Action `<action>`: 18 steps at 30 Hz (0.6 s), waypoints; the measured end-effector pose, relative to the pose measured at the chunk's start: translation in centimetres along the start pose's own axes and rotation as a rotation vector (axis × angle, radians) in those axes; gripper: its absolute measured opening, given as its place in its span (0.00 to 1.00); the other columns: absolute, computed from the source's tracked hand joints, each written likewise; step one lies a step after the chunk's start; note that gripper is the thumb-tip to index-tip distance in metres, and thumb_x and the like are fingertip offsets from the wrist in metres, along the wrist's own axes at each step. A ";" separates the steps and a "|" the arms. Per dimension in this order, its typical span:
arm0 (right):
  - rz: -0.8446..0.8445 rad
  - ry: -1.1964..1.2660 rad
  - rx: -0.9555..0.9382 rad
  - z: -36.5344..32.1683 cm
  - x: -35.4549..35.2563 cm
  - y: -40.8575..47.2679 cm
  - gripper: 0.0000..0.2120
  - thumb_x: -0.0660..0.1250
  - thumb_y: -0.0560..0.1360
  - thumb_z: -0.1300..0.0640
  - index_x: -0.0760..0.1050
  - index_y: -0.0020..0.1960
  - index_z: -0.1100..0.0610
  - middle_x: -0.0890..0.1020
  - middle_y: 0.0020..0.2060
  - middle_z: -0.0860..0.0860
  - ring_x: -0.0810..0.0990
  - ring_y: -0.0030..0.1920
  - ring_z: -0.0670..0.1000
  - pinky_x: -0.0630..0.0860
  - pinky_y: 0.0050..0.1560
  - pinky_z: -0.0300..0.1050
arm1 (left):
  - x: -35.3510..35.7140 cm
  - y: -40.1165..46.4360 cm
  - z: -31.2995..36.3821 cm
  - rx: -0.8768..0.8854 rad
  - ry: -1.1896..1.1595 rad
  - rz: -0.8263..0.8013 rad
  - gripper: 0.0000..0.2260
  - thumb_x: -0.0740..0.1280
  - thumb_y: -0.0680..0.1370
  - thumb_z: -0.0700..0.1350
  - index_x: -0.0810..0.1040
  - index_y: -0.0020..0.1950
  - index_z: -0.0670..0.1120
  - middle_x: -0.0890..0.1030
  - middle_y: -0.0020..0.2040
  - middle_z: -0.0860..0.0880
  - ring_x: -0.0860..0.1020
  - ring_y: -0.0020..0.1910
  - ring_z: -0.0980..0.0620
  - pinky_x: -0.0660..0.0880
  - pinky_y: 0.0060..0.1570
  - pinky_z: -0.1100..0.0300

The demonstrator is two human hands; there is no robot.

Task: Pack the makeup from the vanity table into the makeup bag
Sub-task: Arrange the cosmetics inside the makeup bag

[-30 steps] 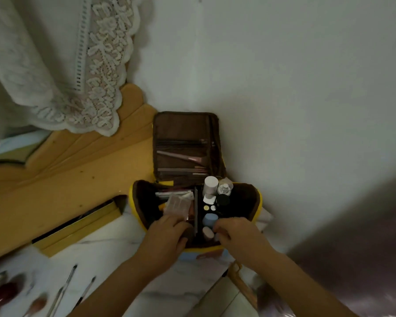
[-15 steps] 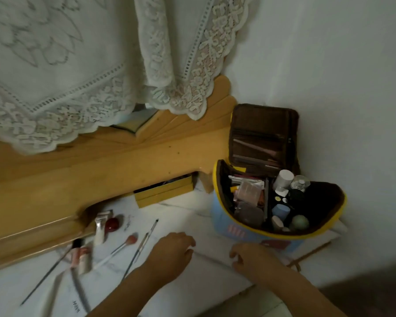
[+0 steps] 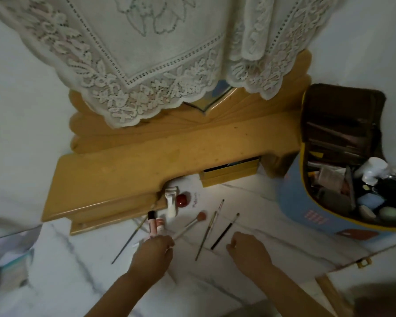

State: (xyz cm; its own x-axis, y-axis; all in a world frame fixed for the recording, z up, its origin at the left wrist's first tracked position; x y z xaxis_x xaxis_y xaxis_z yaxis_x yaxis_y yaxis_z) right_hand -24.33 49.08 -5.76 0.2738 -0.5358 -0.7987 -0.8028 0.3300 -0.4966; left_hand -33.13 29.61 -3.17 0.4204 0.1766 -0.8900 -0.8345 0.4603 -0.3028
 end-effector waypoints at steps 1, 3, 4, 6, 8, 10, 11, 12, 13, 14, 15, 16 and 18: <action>0.019 0.041 0.040 -0.8 0.4 0.5 0.14 0.54 0.80 0.48 0.66 0.39 0.52 0.78 0.47 0.51 0.74 0.43 0.47 0.66 0.38 0.41 | -0.1 -0.1 -0.9 -0.015 -0.011 0.006 0.12 0.59 0.79 0.46 0.76 0.61 0.51 0.79 0.60 0.49 0.77 0.58 0.51 0.72 0.57 0.62; 0.048 0.104 0.120 -2.1 1.1 1.6 0.17 0.53 0.80 0.44 0.73 0.44 0.55 0.78 0.45 0.50 0.75 0.41 0.47 0.69 0.38 0.40 | -0.1 -0.3 -2.4 -0.048 -0.027 -0.015 0.12 0.60 0.79 0.46 0.75 0.60 0.50 0.79 0.60 0.48 0.78 0.57 0.51 0.72 0.55 0.63; 0.072 0.106 0.161 -2.6 1.3 2.2 0.21 0.53 0.79 0.42 0.75 0.49 0.58 0.80 0.47 0.51 0.77 0.44 0.49 0.70 0.40 0.39 | 0.0 -0.3 -3.0 -0.060 -0.041 -0.014 0.11 0.60 0.79 0.46 0.76 0.60 0.50 0.79 0.59 0.49 0.78 0.56 0.51 0.72 0.54 0.63; 0.136 0.104 0.237 -3.0 1.4 3.3 0.26 0.52 0.78 0.38 0.75 0.53 0.59 0.81 0.50 0.53 0.79 0.48 0.51 0.70 0.39 0.39 | 0.2 -0.3 -3.8 -0.063 -0.057 -0.019 0.11 0.60 0.79 0.46 0.76 0.59 0.51 0.79 0.59 0.50 0.78 0.56 0.53 0.72 0.54 0.64; 0.189 0.125 0.284 -3.1 1.5 4.2 0.26 0.55 0.76 0.36 0.75 0.53 0.58 0.81 0.50 0.53 0.80 0.49 0.52 0.69 0.39 0.39 | 0.3 -0.4 -4.0 -0.065 -0.073 -0.028 0.11 0.59 0.79 0.46 0.77 0.59 0.51 0.79 0.58 0.51 0.78 0.55 0.53 0.73 0.54 0.64; 0.205 0.118 0.307 -2.9 1.7 4.9 0.24 0.58 0.75 0.37 0.75 0.53 0.58 0.81 0.50 0.52 0.80 0.50 0.51 0.69 0.39 0.39 | 0.5 -0.4 -4.2 -0.071 -0.089 -0.029 0.11 0.59 0.79 0.46 0.76 0.59 0.51 0.80 0.58 0.51 0.78 0.55 0.54 0.73 0.55 0.63; 0.206 0.110 0.314 -2.8 1.7 5.1 0.22 0.60 0.75 0.38 0.75 0.52 0.57 0.81 0.49 0.52 0.80 0.49 0.51 0.70 0.39 0.39 | 0.6 -0.4 -4.2 -0.070 -0.092 -0.028 0.11 0.59 0.79 0.46 0.76 0.59 0.52 0.79 0.58 0.52 0.78 0.56 0.54 0.72 0.55 0.64; 0.213 0.106 0.316 -2.8 1.6 5.3 0.20 0.61 0.75 0.40 0.75 0.51 0.57 0.81 0.49 0.52 0.80 0.48 0.51 0.71 0.39 0.39 | 0.6 -0.3 -4.1 -0.064 -0.097 -0.024 0.12 0.59 0.79 0.46 0.76 0.60 0.52 0.79 0.59 0.53 0.77 0.57 0.55 0.72 0.56 0.64; 0.222 0.096 0.315 -2.8 1.5 5.6 0.17 0.61 0.75 0.43 0.76 0.50 0.57 0.82 0.48 0.52 0.80 0.47 0.51 0.72 0.39 0.40 | 0.6 -0.2 -4.0 -0.062 -0.105 -0.019 0.12 0.59 0.79 0.46 0.76 0.60 0.52 0.79 0.59 0.53 0.77 0.57 0.55 0.71 0.56 0.64; 0.236 0.081 0.311 -2.8 1.3 5.7 0.14 0.61 0.76 0.46 0.75 0.49 0.57 0.82 0.48 0.52 0.80 0.46 0.50 0.73 0.39 0.40 | 0.5 -0.1 -3.9 -0.063 -0.112 -0.019 0.12 0.59 0.79 0.46 0.76 0.60 0.52 0.79 0.59 0.53 0.77 0.57 0.54 0.71 0.56 0.64; 0.245 0.059 0.311 -2.8 1.1 5.8 0.11 0.61 0.77 0.51 0.75 0.49 0.57 0.82 0.48 0.52 0.80 0.46 0.50 0.72 0.38 0.39 | 0.5 0.1 -3.7 -0.061 -0.117 -0.017 0.12 0.59 0.79 0.46 0.76 0.60 0.52 0.79 0.59 0.52 0.77 0.57 0.54 0.72 0.55 0.64; 0.253 0.031 0.313 -2.8 0.8 5.9 0.09 0.59 0.78 0.54 0.75 0.50 0.58 0.81 0.49 0.52 0.80 0.47 0.50 0.71 0.37 0.39 | 0.4 0.3 -3.5 -0.053 -0.123 -0.017 0.12 0.59 0.79 0.45 0.76 0.60 0.51 0.79 0.59 0.52 0.77 0.57 0.54 0.72 0.55 0.64; 0.259 -0.027 0.317 -2.7 0.5 6.1 0.09 0.57 0.79 0.58 0.75 0.53 0.58 0.81 0.51 0.52 0.80 0.50 0.50 0.73 0.41 0.40 | 0.2 0.7 -2.9 -0.036 -0.132 -0.003 0.12 0.59 0.79 0.45 0.76 0.60 0.50 0.79 0.59 0.51 0.78 0.56 0.53 0.72 0.54 0.63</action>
State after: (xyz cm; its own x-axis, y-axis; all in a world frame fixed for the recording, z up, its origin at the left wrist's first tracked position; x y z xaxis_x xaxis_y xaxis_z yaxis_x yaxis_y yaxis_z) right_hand -30.53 48.71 -8.24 0.1014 -0.3847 -0.9175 -0.6454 0.6764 -0.3550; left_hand -34.67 27.49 -4.54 0.4640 0.2889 -0.8374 -0.8445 0.4297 -0.3197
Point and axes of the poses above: each hand's wrist, its own y-axis towards the middle knuckle, its own x-axis out of the palm, z = x × y, the point moved 7 cm from there along y, towards the middle knuckle
